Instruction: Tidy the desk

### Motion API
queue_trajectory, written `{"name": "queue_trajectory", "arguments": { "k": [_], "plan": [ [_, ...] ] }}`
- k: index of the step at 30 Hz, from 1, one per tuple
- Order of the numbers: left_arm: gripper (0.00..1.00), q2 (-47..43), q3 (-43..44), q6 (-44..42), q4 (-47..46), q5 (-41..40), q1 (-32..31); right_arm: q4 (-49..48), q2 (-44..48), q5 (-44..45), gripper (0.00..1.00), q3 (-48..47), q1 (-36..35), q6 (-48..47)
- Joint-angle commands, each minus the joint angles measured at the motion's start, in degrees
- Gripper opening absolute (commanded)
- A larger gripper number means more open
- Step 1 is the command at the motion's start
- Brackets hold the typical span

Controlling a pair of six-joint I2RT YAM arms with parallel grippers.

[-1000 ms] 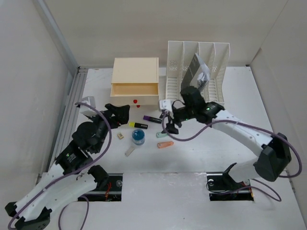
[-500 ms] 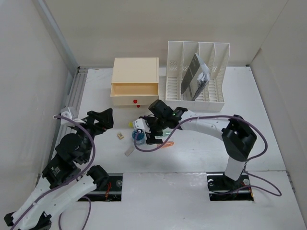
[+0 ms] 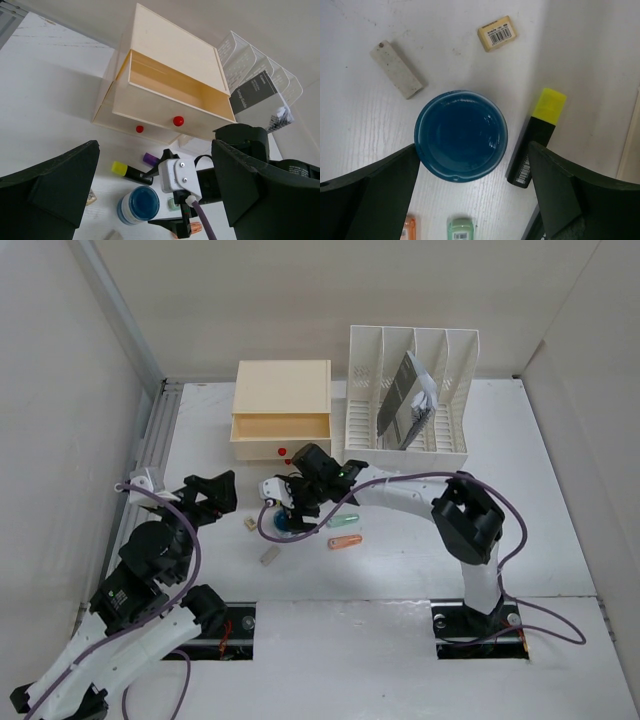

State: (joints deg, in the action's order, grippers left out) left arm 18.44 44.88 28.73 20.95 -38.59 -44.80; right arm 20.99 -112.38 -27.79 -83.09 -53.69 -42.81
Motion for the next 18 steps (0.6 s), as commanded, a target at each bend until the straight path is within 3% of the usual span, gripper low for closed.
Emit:
{"name": "queue_trajectory", "arguments": {
  "k": [1,13,16,18],
  "plan": [
    [0.93,-1.5,-0.1,-1.0,-1.4,-0.1,-0.1,-1.3,-1.3,-1.8,0.93,-3.0,-1.4,0.9],
    [0.94,-2.0,-0.6,-1.0,-1.4,-0.1,-0.1,-0.8,-4.2,-3.7,0.93,-4.2,-1.9,2.5],
    [0.94,-2.5,-0.6,-1.0,-1.4,-0.1,-0.1,-1.3,-4.2,-3.7,0.85,-4.2,-1.9,3.0],
    [0.94,-2.5,-0.6,-1.0,-1.4,-0.1,-0.1,-1.3,-4.8,-3.7,0.65,-4.2,-2.5,3.0]
  ]
}}
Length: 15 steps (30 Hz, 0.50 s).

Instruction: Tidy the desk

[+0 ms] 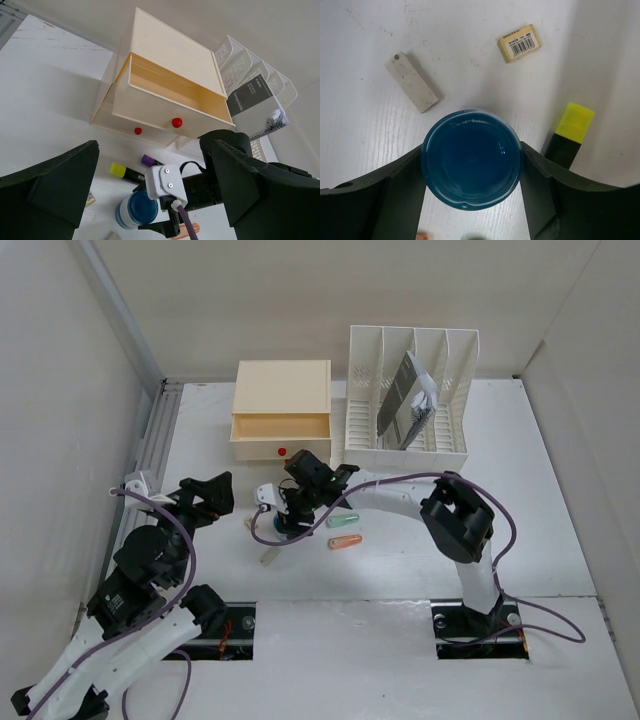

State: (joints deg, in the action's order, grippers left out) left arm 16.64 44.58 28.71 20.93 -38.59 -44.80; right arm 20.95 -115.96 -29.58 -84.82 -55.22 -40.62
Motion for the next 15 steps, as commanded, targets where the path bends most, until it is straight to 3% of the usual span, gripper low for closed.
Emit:
{"name": "queue_trajectory", "arguments": {
  "k": [1,3,5,8,15],
  "plan": [
    [0.94,-0.7,-0.3,-0.9,-1.4,-0.1,-0.1,-1.3,-1.2,-1.9,0.58,-2.5,-0.9,1.5],
    [0.94,-0.7,-0.3,-0.9,-1.4,-0.1,-0.1,-1.3,-1.2,-1.9,0.42,-2.5,-0.9,1.5],
    [0.94,-0.7,-0.3,-0.9,-1.4,-0.1,-0.1,-1.3,-0.5,-2.4,0.36,-2.5,-0.9,1.5],
    [0.94,-1.3,-0.3,-0.9,-1.4,-0.1,-0.1,0.3,1.4,-2.4,0.17,-2.5,-1.5,1.5],
    [0.94,-2.3,-0.8,-0.9,-1.4,-0.1,-0.1,4.6,11.4,-2.4,0.1,-4.9,-2.1,1.5]
  ]
}}
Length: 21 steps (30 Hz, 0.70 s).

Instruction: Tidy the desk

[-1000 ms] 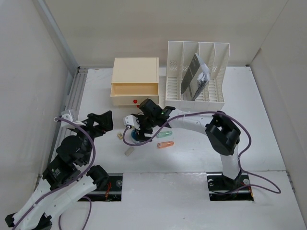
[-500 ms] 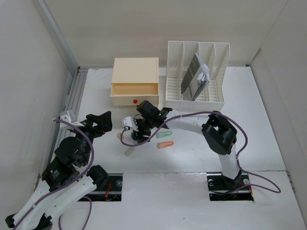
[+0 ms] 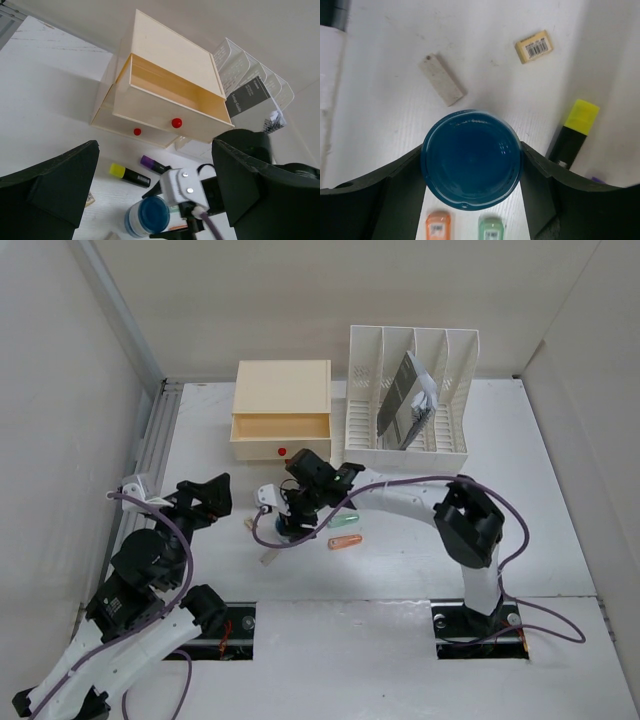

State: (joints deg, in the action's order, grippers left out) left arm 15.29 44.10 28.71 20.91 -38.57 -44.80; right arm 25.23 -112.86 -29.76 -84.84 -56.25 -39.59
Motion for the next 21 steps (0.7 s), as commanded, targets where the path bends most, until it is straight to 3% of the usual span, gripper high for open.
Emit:
{"name": "queue_trajectory", "arguments": {
  "k": [1,12,21],
  "plan": [
    [0.94,-1.0,-0.3,-0.9,-1.4,-0.1,-0.1,1.6,9.2,-2.2,0.1,-6.5,-1.1,0.5],
    [0.94,0.8,-0.3,-0.9,-1.9,-0.1,-0.1,4.2,15.7,1.4,0.09,-20.4,-1.1,1.5],
    [0.94,0.8,-0.9,-0.9,-1.9,-0.1,-0.1,-4.7,14.1,17.9,0.02,-23.4,2.5,7.9]
  ]
}}
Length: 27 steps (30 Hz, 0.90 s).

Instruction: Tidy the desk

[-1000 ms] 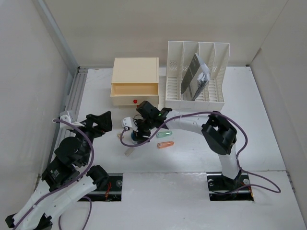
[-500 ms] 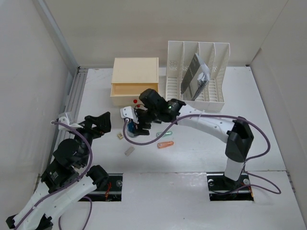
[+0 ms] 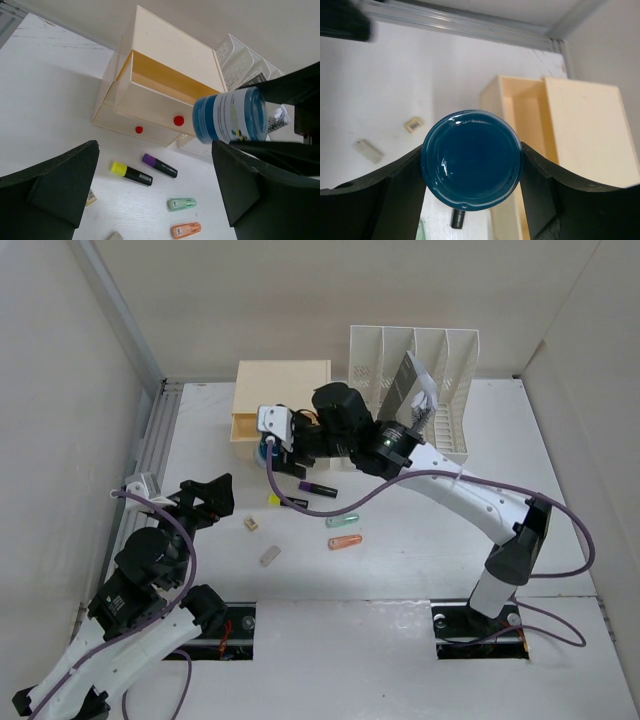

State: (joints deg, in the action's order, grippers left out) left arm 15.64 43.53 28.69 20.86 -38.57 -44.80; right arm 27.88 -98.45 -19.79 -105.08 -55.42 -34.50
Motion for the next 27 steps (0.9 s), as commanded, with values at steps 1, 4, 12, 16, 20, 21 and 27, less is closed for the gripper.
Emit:
{"name": "queue_trajectory", "arguments": {
  "k": [1,4,12,16,20,21,27],
  "plan": [
    [0.94,0.4,-0.3,-0.9,-1.9,-0.1,-0.1,-7.9,-0.3,9.5,0.02,-3.8,1.6,2.9],
    [0.94,0.4,-0.3,-0.9,-1.9,-0.1,-0.1,-10.1,-1.7,16.4,0.0,-5.1,2.2,2.3],
    [0.94,-0.1,-0.3,-0.9,-1.9,-0.1,-0.1,-8.3,-7.0,28.9,0.0,-13.2,1.5,-5.3],
    [0.94,-0.1,-0.3,-0.9,-1.9,-0.1,-0.1,-5.5,-8.9,35.2,0.0,-14.4,0.3,-9.8],
    [0.94,-0.1,-0.3,-0.9,-1.9,-0.1,-0.1,-7.0,-8.8,40.4,0.0,-12.3,-0.7,-12.3],
    [0.94,-0.1,-0.3,-0.9,-1.9,-0.1,-0.1,-9.0,-8.8,40.4,0.0,-11.5,-0.7,-13.0],
    [0.94,-0.1,-0.3,-0.9,-1.9,-0.1,-0.1,-11.2,-8.1,43.5,0.0,-10.0,-1.3,-13.7]
  ]
}}
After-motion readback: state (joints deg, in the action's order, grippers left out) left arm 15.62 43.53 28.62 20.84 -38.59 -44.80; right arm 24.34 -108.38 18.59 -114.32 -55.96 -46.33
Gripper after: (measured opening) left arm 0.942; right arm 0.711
